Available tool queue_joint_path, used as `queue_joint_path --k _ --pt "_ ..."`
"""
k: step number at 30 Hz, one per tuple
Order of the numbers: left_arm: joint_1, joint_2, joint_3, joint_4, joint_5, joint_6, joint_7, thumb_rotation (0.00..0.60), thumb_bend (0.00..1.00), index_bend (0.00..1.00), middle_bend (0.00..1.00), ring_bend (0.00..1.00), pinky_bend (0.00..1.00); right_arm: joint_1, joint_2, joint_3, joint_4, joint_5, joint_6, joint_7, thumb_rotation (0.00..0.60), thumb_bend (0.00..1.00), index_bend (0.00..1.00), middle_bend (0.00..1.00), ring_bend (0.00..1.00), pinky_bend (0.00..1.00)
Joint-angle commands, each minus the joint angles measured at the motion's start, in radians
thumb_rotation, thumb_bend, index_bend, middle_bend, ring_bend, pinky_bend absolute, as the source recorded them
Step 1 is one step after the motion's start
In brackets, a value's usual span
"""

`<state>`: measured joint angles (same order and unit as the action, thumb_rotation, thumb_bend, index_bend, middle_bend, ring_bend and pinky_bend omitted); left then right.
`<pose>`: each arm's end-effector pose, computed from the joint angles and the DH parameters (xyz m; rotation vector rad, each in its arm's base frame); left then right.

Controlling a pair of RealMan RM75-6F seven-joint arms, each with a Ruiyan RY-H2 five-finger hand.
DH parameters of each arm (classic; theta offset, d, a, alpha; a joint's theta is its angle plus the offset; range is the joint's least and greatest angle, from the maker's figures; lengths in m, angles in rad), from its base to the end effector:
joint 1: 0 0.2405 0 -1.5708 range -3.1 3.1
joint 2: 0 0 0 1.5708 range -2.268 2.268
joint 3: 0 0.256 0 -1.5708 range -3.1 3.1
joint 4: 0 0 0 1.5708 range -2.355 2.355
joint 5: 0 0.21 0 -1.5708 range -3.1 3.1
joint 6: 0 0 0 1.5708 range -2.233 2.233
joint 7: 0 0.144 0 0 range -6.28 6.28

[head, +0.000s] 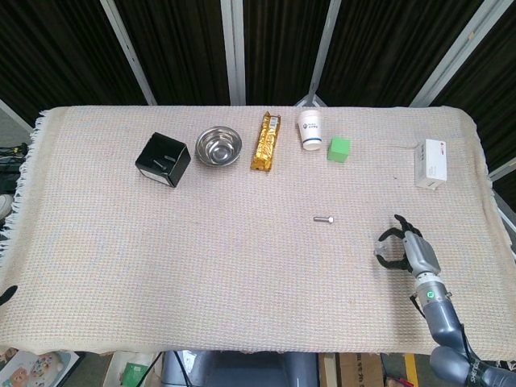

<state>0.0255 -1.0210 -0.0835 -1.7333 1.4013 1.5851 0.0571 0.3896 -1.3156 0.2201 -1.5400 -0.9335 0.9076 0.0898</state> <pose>-0.3167 0.1508 0.2016 -1.1857 -0.8783 -0.8247 -0.3023 -0.2903 0.0638 1.2108 -1.5705 0.8598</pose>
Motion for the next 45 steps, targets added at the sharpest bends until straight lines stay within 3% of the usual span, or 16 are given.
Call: queue_joint_path --k 1,5,10,14,22,28,36,45 --pt "0.001 0.0 0.0 -0.001 0.001 0.002 -0.001 0.6 0.04 0.1 0.1 0.01 0.01 0.004 0.01 -0.003 -0.011 -0.005 -0.004 -0.008 0.6 0.16 0.29 0.0 0.0 0.0" --pt "0.003 0.001 -0.001 0.0 0.001 0.005 -0.006 0.6 0.04 0.1 0.1 0.01 0.01 0.011 0.019 0.009 -0.042 -0.026 0.03 -0.03 0.6 0.16 0.27 0.0 0.0 0.0" --pt "0.0 0.001 -0.003 0.003 -0.005 -0.001 -0.01 0.6 0.04 0.1 0.1 0.01 0.01 0.042 0.019 0.024 -0.107 -0.049 0.1 -0.138 0.6 0.15 0.27 0.0 0.0 0.0" --pt "-0.002 0.001 -0.003 0.003 -0.004 -0.005 -0.011 0.6 0.04 0.1 0.1 0.01 0.01 0.099 0.005 0.052 -0.164 -0.004 0.123 -0.265 0.6 0.16 0.27 0.0 0.0 0.0" --pt "-0.001 0.005 -0.01 0.006 -0.021 -0.008 -0.027 0.6 0.04 0.1 0.1 0.01 0.01 0.253 -0.083 0.101 -0.204 0.201 0.187 -0.577 0.6 0.15 0.28 0.0 0.0 0.0" --pt "-0.008 0.007 -0.008 0.009 -0.017 -0.021 -0.031 0.6 0.04 0.1 0.1 0.01 0.01 0.358 -0.203 0.14 -0.158 0.353 0.291 -0.744 0.6 0.15 0.3 0.0 0.0 0.0" --pt "-0.009 0.012 -0.011 0.012 -0.025 -0.028 -0.047 0.6 0.04 0.1 0.1 0.01 0.01 0.413 -0.312 0.158 -0.066 0.464 0.325 -0.793 0.6 0.15 0.32 0.0 0.0 0.0" --pt "-0.011 0.013 -0.012 0.013 -0.027 -0.031 -0.051 0.6 0.04 0.1 0.1 0.01 0.01 0.422 -0.382 0.153 0.055 0.454 0.316 -0.751 0.6 0.23 0.4 0.0 0.0 0.0"
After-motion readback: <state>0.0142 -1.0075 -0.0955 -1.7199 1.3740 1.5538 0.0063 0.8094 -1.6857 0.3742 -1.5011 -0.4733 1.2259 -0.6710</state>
